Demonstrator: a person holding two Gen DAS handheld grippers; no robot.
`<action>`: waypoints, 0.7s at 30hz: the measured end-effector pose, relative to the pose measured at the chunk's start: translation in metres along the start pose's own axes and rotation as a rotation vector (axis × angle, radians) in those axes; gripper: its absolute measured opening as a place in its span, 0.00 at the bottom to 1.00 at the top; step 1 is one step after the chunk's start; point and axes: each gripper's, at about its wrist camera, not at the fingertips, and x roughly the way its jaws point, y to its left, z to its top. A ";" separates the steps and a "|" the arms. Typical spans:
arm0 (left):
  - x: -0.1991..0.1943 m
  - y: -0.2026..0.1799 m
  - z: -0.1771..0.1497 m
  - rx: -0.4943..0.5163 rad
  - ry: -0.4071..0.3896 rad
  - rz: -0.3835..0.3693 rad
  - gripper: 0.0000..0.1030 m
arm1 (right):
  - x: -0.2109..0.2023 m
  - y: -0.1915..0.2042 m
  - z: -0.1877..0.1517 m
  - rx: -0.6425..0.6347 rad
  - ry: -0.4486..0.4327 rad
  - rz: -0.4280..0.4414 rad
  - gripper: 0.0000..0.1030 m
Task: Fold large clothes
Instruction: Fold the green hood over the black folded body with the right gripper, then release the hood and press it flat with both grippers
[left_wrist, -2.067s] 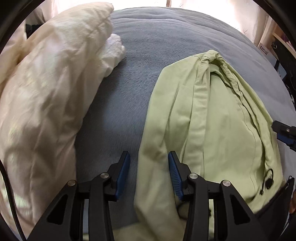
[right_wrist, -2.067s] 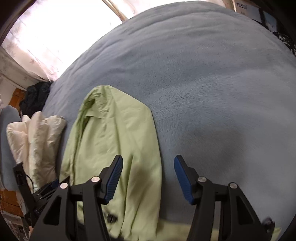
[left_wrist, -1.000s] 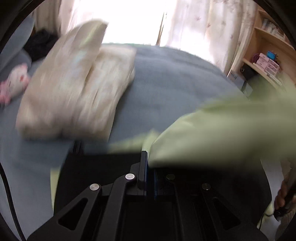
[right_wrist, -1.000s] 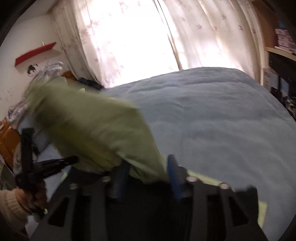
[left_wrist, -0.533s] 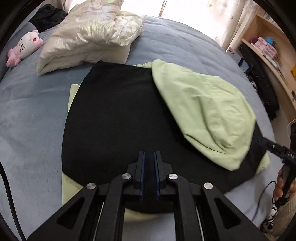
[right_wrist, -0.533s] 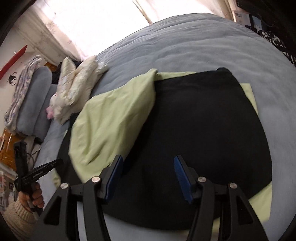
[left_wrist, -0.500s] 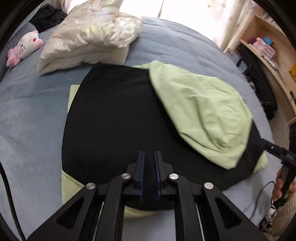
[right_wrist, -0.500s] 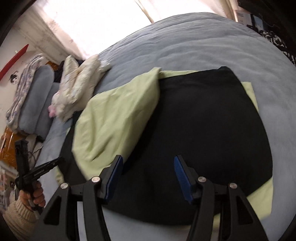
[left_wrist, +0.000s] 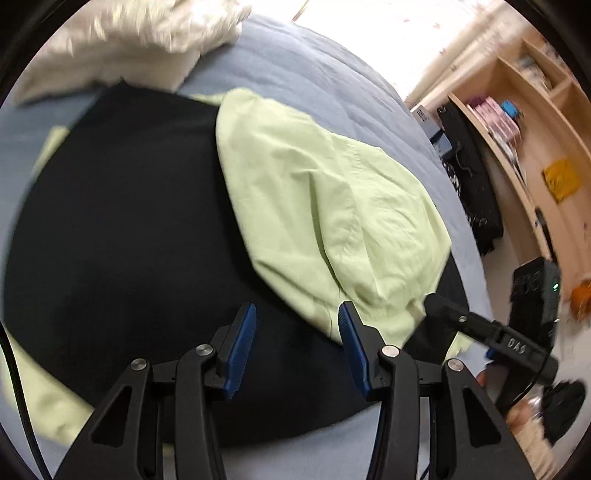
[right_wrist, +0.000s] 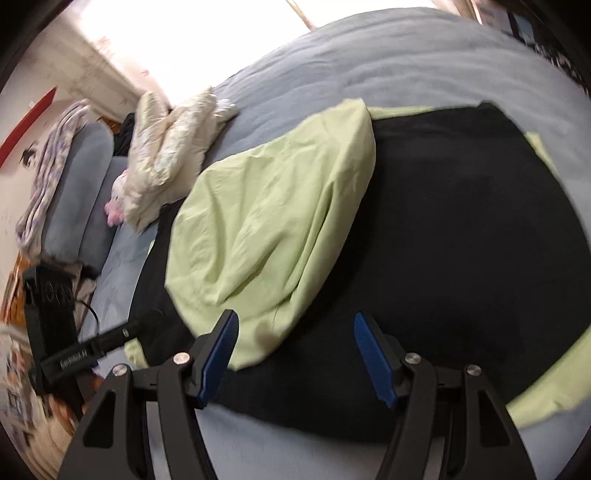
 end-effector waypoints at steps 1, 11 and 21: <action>0.010 0.005 0.003 -0.032 -0.002 -0.021 0.43 | 0.008 -0.003 0.004 0.018 0.005 0.012 0.63; -0.017 -0.012 0.016 -0.076 -0.162 0.031 0.03 | 0.016 -0.005 0.003 0.225 -0.004 0.229 0.08; 0.005 -0.022 -0.012 0.095 -0.073 0.246 0.17 | 0.016 -0.006 -0.025 0.168 0.058 -0.007 0.23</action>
